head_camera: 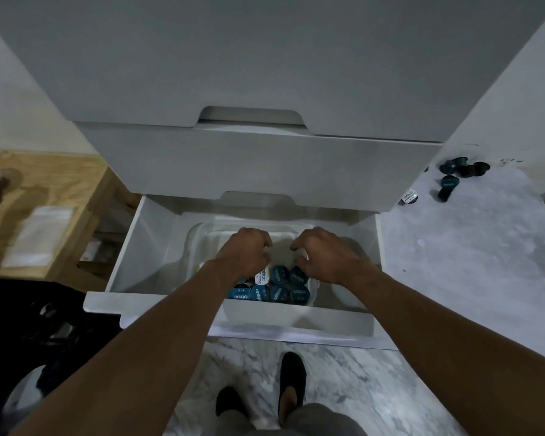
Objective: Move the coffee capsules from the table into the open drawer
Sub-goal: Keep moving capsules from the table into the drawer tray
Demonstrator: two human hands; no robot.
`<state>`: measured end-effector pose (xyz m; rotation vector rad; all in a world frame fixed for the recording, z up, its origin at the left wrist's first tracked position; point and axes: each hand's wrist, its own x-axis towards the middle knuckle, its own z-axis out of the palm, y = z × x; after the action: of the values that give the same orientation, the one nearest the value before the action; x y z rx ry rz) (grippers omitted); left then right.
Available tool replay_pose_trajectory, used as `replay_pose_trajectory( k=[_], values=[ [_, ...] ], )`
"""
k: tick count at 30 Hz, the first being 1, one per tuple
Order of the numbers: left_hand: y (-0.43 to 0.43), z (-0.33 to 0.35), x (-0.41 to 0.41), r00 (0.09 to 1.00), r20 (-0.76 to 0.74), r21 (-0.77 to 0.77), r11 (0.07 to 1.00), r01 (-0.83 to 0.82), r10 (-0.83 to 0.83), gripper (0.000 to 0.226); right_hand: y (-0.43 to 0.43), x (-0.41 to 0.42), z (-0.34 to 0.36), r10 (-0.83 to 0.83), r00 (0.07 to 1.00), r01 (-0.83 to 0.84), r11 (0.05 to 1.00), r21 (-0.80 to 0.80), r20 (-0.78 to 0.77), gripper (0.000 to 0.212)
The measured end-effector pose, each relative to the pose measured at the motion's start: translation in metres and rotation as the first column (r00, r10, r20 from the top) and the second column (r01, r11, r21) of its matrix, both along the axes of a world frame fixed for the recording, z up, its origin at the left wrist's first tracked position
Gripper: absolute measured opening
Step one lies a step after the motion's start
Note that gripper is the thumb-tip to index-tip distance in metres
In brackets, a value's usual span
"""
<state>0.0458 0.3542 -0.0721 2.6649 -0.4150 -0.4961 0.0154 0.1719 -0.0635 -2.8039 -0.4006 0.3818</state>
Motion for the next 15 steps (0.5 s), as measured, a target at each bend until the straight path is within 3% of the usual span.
replay_pose_trajectory(
  k=[5,10,15],
  values=[
    [0.007,0.024,-0.013,0.959,0.282,0.087,0.996,-0.033,0.007,0.03,0.007,-0.012,0.011,-0.184,0.979,0.183,0.983,0.022,0.089,0.036],
    [0.025,0.051,-0.036,0.893,0.444,0.114,0.993,0.023,-0.072,0.029,0.021,-0.037,0.032,-0.332,0.923,0.334,0.942,0.023,0.192,0.035],
    [0.044,0.076,-0.064,0.781,0.599,0.109,0.984,0.141,-0.178,0.034,0.035,-0.075,0.052,-0.392,0.863,0.384,0.919,0.092,0.319,0.034]
  ],
)
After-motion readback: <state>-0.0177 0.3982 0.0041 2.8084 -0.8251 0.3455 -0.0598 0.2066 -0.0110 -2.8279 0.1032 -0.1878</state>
